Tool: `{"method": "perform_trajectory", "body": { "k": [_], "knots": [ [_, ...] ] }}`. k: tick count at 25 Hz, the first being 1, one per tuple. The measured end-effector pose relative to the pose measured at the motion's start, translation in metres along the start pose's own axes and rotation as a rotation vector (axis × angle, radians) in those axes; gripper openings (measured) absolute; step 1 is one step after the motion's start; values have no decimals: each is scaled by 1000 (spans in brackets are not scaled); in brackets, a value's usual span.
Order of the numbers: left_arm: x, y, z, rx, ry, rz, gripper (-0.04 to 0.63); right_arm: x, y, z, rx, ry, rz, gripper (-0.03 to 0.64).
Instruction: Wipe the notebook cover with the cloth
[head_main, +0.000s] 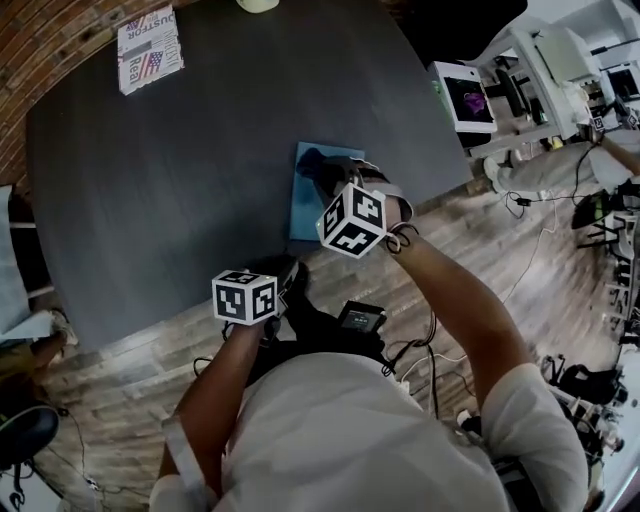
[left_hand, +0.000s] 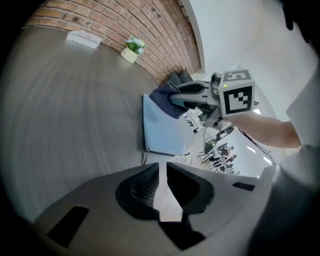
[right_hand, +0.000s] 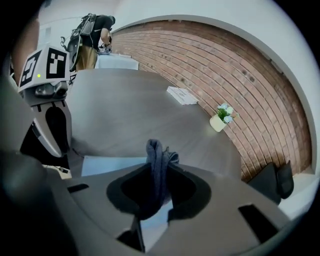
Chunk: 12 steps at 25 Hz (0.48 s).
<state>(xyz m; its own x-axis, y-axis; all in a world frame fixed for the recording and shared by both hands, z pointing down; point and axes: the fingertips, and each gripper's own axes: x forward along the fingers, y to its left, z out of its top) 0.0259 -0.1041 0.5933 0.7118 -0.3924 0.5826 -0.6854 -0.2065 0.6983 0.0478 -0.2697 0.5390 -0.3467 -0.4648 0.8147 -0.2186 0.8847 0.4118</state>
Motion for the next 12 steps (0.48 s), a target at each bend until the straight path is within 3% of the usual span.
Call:
{"method": "perform_trajectory", "body": {
  "k": [12],
  "knots": [
    [16,6,6,-34,51,-3,41,42,-53,27,-76,46,-181,94]
  ]
}}
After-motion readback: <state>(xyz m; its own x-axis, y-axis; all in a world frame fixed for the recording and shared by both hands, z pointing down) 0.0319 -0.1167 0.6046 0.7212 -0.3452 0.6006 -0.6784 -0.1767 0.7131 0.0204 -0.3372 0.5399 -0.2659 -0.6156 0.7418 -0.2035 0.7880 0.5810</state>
